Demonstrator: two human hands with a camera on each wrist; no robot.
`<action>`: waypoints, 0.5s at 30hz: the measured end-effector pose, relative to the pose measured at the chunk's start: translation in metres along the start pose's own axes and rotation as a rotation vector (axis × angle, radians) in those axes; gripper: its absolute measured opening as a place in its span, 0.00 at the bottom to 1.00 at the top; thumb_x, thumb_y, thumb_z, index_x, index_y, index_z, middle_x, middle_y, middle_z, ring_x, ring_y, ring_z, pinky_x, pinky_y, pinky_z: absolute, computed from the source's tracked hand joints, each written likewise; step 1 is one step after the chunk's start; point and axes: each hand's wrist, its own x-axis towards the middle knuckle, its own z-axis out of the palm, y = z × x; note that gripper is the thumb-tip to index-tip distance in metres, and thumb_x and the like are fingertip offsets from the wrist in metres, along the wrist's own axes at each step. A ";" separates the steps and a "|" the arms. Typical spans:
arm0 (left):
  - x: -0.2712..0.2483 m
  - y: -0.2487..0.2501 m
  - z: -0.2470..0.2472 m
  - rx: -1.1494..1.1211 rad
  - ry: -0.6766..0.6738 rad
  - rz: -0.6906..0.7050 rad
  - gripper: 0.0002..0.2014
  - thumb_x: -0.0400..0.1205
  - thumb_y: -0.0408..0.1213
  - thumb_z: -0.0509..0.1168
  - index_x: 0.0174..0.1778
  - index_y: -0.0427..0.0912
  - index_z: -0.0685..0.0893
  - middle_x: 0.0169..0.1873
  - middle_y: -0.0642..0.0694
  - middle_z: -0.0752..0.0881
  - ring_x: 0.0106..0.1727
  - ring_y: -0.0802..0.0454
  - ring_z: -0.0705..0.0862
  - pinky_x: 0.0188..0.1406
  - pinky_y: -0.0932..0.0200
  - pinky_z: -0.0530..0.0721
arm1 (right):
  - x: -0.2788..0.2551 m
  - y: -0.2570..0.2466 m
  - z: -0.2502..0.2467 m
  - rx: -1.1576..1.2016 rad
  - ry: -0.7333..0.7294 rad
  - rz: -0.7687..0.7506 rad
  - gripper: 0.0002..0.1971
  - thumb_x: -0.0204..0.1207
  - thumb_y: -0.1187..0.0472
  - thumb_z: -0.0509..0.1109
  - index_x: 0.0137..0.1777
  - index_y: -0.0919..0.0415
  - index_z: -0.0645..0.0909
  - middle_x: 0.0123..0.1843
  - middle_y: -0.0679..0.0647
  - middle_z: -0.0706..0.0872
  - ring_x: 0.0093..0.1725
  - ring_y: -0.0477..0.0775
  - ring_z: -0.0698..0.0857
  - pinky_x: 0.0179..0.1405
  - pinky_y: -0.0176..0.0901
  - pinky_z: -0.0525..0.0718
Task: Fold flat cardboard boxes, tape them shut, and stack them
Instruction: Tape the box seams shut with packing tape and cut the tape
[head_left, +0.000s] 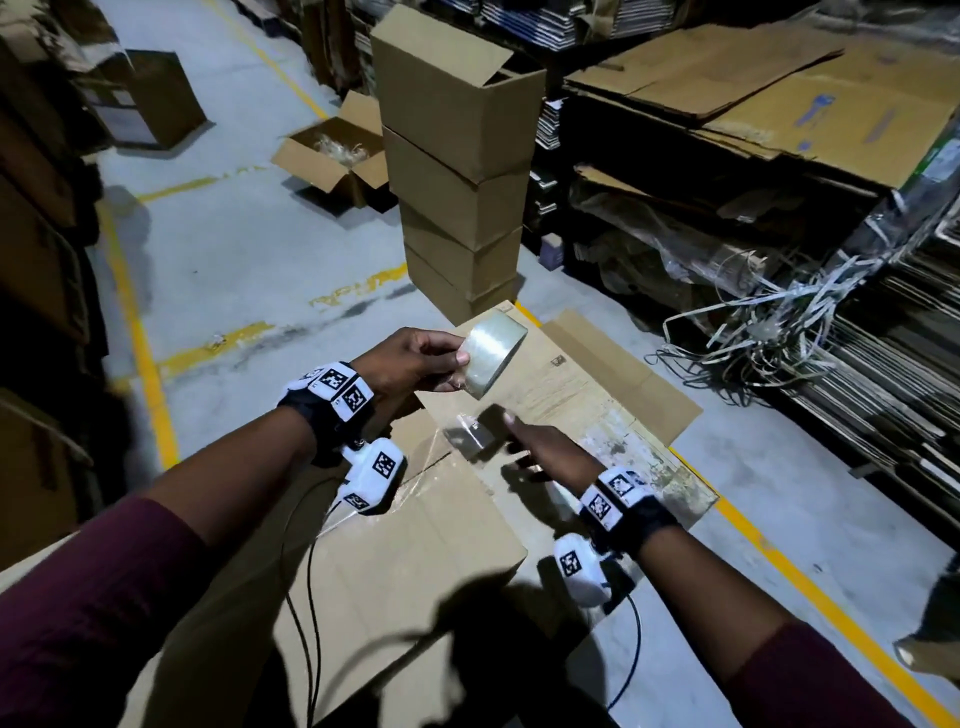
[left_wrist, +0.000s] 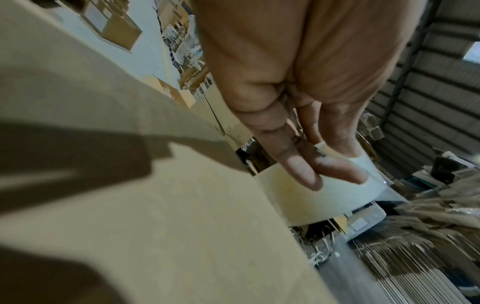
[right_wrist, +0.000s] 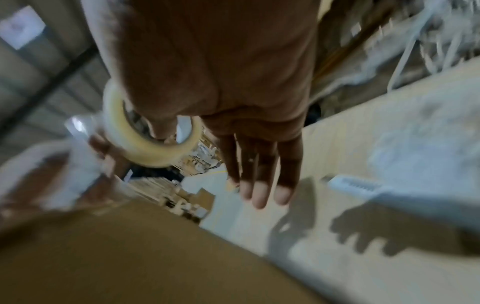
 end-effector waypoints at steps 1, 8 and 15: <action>-0.005 0.000 -0.006 -0.018 0.006 0.016 0.13 0.85 0.28 0.65 0.64 0.25 0.83 0.36 0.37 0.83 0.33 0.53 0.84 0.43 0.62 0.84 | -0.007 -0.013 0.006 0.212 -0.095 0.000 0.44 0.76 0.23 0.59 0.69 0.65 0.81 0.61 0.63 0.89 0.55 0.60 0.87 0.54 0.52 0.86; -0.027 -0.009 -0.026 -0.165 0.114 0.042 0.13 0.82 0.27 0.67 0.62 0.28 0.85 0.39 0.35 0.85 0.34 0.51 0.82 0.41 0.62 0.83 | -0.008 -0.042 0.023 0.322 -0.268 -0.158 0.27 0.70 0.34 0.79 0.53 0.57 0.84 0.44 0.51 0.87 0.45 0.49 0.89 0.47 0.46 0.87; -0.027 -0.024 -0.022 -0.249 0.145 0.058 0.13 0.85 0.25 0.65 0.64 0.25 0.84 0.47 0.33 0.86 0.37 0.51 0.84 0.44 0.62 0.85 | 0.005 -0.026 0.028 0.340 -0.196 -0.165 0.08 0.80 0.61 0.77 0.42 0.64 0.84 0.39 0.60 0.88 0.41 0.53 0.88 0.47 0.49 0.89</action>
